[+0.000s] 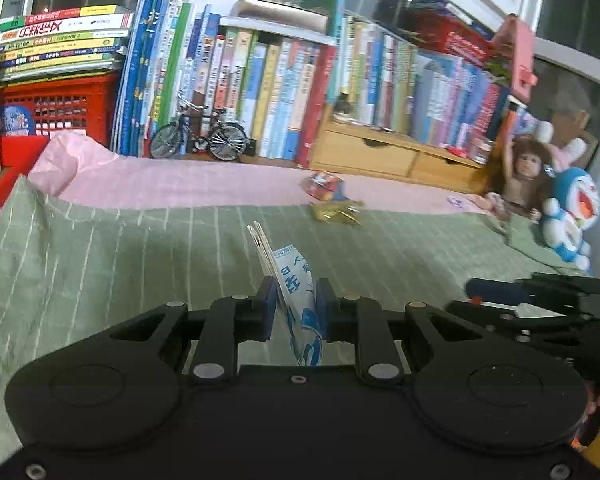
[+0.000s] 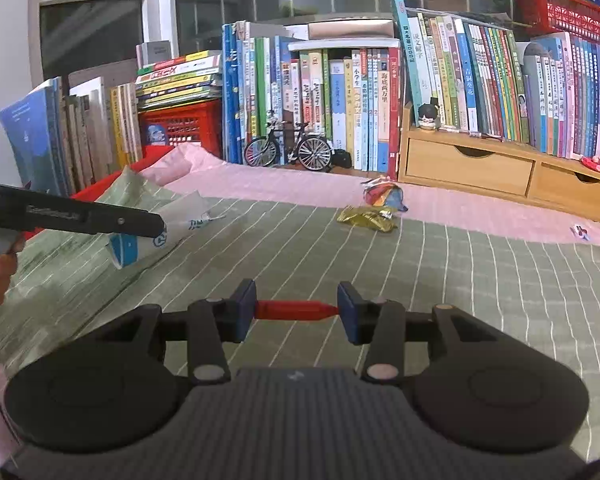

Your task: Collect trash

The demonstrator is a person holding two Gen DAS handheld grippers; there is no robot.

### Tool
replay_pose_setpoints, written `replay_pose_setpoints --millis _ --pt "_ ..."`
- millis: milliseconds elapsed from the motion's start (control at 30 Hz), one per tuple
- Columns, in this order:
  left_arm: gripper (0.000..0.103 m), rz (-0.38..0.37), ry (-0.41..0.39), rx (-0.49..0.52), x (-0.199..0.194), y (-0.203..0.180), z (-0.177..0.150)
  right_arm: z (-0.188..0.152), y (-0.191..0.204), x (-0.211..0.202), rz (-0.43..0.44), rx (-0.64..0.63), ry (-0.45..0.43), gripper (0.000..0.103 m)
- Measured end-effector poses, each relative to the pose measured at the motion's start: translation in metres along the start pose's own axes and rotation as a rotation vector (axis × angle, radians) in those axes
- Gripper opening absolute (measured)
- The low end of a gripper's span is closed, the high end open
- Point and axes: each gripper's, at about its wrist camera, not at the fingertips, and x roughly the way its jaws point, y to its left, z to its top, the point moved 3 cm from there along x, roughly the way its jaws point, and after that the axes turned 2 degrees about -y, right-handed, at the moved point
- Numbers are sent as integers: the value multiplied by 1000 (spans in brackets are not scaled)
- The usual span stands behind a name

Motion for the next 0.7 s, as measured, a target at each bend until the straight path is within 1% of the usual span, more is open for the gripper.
replay_pose_setpoints --millis 167,267,367,500,633,700 --pt "20 -27 12 4 -26 -8 -19 -11 13 -19 11 9 3 48" --pt "20 -45 29 -34 -39 -6 -31 -17 18 -30 18 20 0 48" --pt "20 -21 18 -29 -52 -4 -44 -24 25 -41 27 27 1 48" --pt "20 -41 19 -101 -68 4 -63 -31 31 -52 23 35 0 48" --pt "20 -29 -7 -85 -89 3 -79 -38 36 -65 26 47 -6 48" --pt "20 -32 -7 -100 -99 4 -85 -42 41 -72 16 38 -7 48"
